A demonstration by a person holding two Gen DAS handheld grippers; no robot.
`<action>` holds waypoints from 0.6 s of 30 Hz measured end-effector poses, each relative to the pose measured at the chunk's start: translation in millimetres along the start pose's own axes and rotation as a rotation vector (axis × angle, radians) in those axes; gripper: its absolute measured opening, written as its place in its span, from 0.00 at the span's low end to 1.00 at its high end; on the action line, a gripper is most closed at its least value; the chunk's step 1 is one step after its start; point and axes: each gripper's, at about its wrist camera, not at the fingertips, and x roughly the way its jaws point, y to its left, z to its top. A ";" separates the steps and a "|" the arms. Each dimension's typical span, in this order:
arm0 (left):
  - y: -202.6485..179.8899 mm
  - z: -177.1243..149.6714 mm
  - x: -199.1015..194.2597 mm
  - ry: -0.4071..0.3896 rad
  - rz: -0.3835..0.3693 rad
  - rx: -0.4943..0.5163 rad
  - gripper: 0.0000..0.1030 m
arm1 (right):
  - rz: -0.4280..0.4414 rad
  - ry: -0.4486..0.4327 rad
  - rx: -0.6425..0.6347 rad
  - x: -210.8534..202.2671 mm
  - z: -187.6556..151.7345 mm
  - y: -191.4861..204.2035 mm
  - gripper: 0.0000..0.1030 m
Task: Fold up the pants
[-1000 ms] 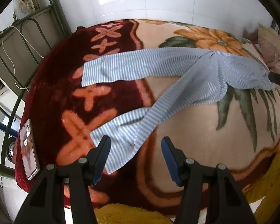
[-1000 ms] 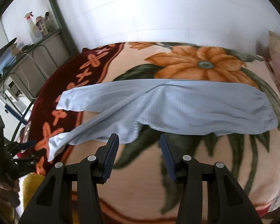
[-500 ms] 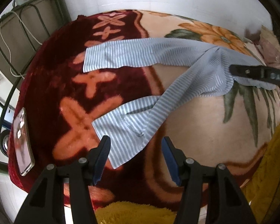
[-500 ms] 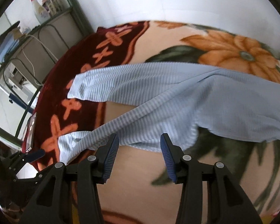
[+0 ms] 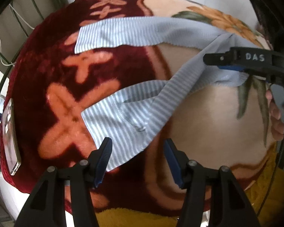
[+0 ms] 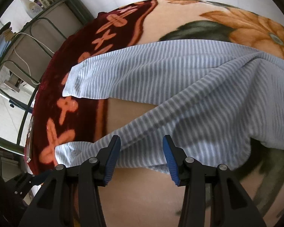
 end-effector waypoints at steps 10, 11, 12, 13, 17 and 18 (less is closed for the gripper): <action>19.7 6.2 10.0 0.004 -0.083 -0.091 0.12 | 0.044 -0.026 -0.033 7.8 6.1 1.4 0.07; 20.6 6.5 8.4 -0.006 -0.091 -0.092 0.09 | 0.048 -0.040 -0.040 5.1 6.8 2.7 0.05; 21.5 6.9 5.2 -0.021 -0.097 -0.092 0.08 | 0.049 -0.051 -0.047 2.6 7.6 3.7 0.04; 24.0 7.6 0.9 -0.043 -0.099 -0.092 0.07 | 0.052 -0.062 -0.055 -0.1 8.7 4.9 0.04; 32.6 11.2 -16.6 -0.109 -0.086 -0.104 0.06 | 0.073 -0.089 -0.061 -7.3 14.8 7.3 0.03; 34.5 13.3 -20.8 -0.125 -0.086 -0.109 0.06 | 0.079 -0.099 -0.063 -9.4 16.8 8.3 0.03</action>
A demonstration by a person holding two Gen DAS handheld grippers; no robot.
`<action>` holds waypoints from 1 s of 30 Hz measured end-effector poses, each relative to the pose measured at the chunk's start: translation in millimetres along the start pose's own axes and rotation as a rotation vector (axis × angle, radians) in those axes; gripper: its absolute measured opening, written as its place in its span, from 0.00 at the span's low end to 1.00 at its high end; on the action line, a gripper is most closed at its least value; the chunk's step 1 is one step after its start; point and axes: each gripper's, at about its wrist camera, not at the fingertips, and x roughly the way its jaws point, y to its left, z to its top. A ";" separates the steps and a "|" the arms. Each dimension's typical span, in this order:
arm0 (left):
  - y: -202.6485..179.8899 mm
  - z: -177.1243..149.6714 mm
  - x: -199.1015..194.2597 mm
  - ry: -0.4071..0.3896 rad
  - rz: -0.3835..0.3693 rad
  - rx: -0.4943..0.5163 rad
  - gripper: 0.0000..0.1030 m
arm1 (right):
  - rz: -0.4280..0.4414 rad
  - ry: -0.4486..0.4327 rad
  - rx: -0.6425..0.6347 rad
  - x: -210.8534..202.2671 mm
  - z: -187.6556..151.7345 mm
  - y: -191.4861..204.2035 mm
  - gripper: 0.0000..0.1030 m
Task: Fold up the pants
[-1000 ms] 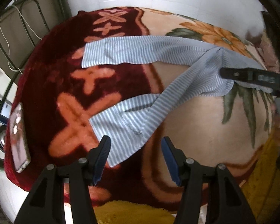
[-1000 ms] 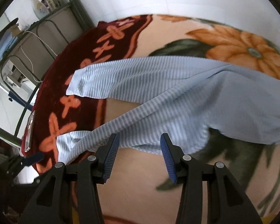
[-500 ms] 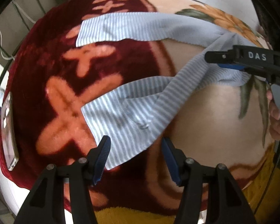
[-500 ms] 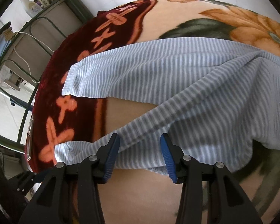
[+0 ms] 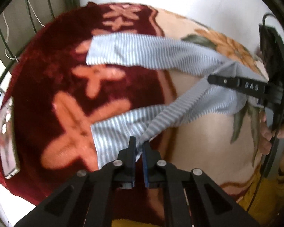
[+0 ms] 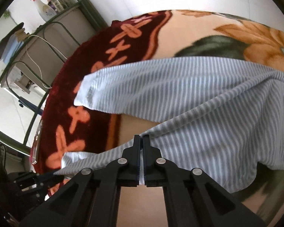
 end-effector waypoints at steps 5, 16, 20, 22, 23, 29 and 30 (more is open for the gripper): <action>8.5 19.0 -19.0 -0.074 0.006 -0.012 0.06 | 0.006 -0.053 -0.035 -8.0 16.5 10.7 0.03; 30.9 105.7 -22.2 -0.170 0.056 0.006 0.06 | -0.040 -0.172 -0.119 1.1 78.8 28.0 0.03; 35.7 143.2 4.1 -0.160 0.082 0.027 0.06 | -0.069 -0.173 -0.105 26.0 101.1 17.3 0.03; 38.9 161.7 22.0 -0.153 0.088 0.023 0.06 | -0.088 -0.159 -0.100 43.7 110.7 9.5 0.03; 39.7 167.8 28.6 -0.153 0.091 0.021 0.06 | -0.096 -0.153 -0.099 49.4 113.1 6.8 0.03; 48.2 195.6 77.2 -0.122 0.090 -0.031 0.07 | -0.152 -0.094 -0.100 90.8 117.3 -8.3 0.03; 49.3 197.1 81.5 -0.121 0.087 -0.046 0.08 | -0.159 -0.086 -0.102 95.3 116.5 -9.4 0.03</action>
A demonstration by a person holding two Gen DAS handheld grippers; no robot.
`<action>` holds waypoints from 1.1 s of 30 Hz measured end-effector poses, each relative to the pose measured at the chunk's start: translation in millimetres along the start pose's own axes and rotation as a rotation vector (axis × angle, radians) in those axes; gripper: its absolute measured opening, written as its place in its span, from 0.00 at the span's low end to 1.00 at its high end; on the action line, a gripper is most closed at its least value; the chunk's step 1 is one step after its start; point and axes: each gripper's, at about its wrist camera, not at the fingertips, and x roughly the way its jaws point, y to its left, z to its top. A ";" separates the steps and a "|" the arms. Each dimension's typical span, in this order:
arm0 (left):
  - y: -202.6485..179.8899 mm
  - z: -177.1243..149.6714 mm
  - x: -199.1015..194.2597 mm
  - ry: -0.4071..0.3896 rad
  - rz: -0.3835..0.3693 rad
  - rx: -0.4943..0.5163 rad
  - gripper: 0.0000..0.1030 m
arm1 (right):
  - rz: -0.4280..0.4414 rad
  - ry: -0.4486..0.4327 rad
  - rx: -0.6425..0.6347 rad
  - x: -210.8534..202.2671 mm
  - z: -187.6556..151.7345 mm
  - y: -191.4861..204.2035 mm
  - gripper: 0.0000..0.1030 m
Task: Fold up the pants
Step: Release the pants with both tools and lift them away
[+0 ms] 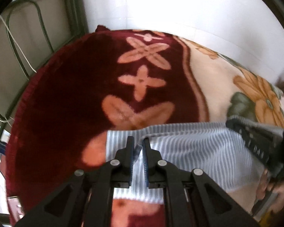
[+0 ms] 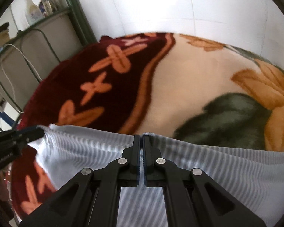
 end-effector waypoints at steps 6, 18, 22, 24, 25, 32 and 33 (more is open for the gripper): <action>13.4 1.7 16.0 -0.008 0.009 -0.111 0.44 | -0.006 0.034 0.004 8.3 -2.9 -1.0 0.07; 54.7 -45.0 -17.1 -0.072 0.001 -0.409 0.59 | -0.001 -0.019 -0.105 -45.0 9.3 0.4 0.35; 53.4 -50.0 -15.1 -0.065 0.006 -0.404 0.59 | -0.021 0.031 -0.178 -44.1 7.4 -3.9 0.35; 53.4 -49.1 -11.4 -0.059 -0.014 -0.417 0.59 | -0.036 0.062 -0.200 -44.1 4.2 -12.1 0.35; 53.4 -49.0 -9.7 -0.057 -0.026 -0.426 0.59 | -0.042 0.077 -0.207 -45.8 2.5 -18.8 0.35; 48.8 -49.0 0.8 -0.035 0.055 -0.381 0.59 | -0.104 0.140 -0.194 -68.1 -5.9 -83.4 0.35; 48.8 -49.5 3.2 -0.025 0.061 -0.376 0.59 | -0.110 0.148 -0.192 -69.9 -6.6 -91.5 0.35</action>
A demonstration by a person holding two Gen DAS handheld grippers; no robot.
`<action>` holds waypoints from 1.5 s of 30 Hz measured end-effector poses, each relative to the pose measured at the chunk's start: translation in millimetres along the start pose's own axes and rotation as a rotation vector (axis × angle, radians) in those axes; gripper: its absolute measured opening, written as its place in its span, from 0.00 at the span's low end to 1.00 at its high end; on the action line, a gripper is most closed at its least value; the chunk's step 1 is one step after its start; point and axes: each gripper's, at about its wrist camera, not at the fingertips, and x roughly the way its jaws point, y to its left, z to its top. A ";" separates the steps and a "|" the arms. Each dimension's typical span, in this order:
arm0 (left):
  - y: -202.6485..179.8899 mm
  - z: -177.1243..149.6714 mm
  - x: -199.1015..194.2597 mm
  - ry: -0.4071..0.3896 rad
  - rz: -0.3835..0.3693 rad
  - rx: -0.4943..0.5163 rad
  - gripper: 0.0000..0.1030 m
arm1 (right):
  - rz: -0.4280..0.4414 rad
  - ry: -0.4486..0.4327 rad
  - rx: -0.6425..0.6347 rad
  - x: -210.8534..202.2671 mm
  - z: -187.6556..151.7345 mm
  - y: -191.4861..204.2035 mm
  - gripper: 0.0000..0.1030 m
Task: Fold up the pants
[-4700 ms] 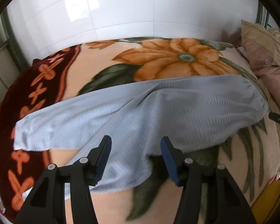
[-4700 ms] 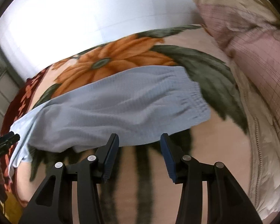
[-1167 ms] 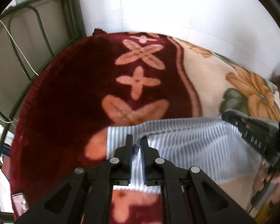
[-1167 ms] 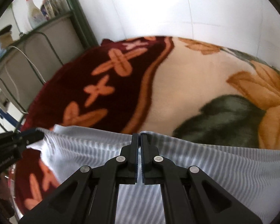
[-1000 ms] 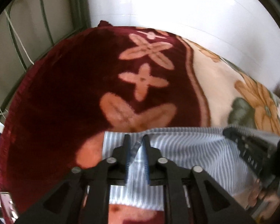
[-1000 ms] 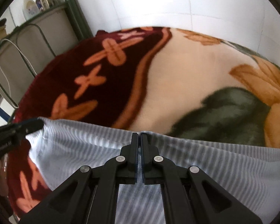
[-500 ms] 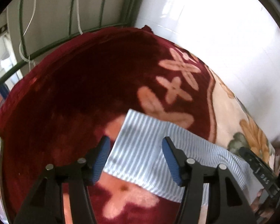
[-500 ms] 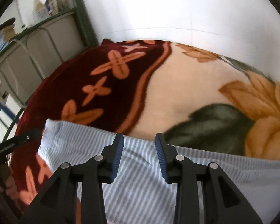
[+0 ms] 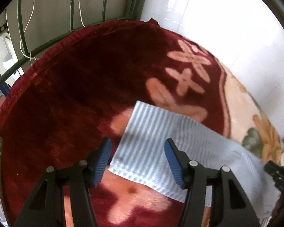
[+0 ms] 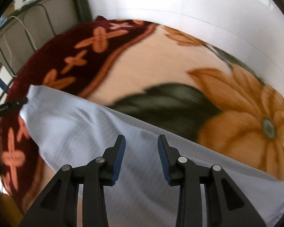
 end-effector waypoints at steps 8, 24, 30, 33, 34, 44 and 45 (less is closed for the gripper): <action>3.2 -2.7 12.5 0.038 -0.011 -0.026 0.59 | 0.005 0.061 -0.030 10.5 -8.6 -28.6 0.35; -4.0 -4.7 18.2 0.008 0.018 -0.006 0.59 | -0.004 -0.031 -0.100 -14.8 -6.8 -16.2 0.03; -4.1 -2.3 19.8 -0.006 0.026 -0.009 0.59 | -0.046 -0.052 -0.028 -9.1 10.2 -34.2 0.02; -5.1 0.5 20.7 -0.018 0.033 -0.003 0.59 | -0.057 -0.029 -0.020 8.1 11.9 -36.0 0.02; -6.1 1.5 21.0 -0.024 0.039 0.005 0.59 | -0.069 -0.020 -0.023 14.7 11.0 -35.9 0.02; 2.6 9.3 8.3 -0.051 0.053 0.007 0.59 | -0.095 0.033 0.038 34.9 -1.4 -35.9 0.08; 5.6 9.9 7.6 -0.047 0.048 -0.001 0.59 | -0.092 0.029 0.051 30.9 -1.8 -37.1 0.13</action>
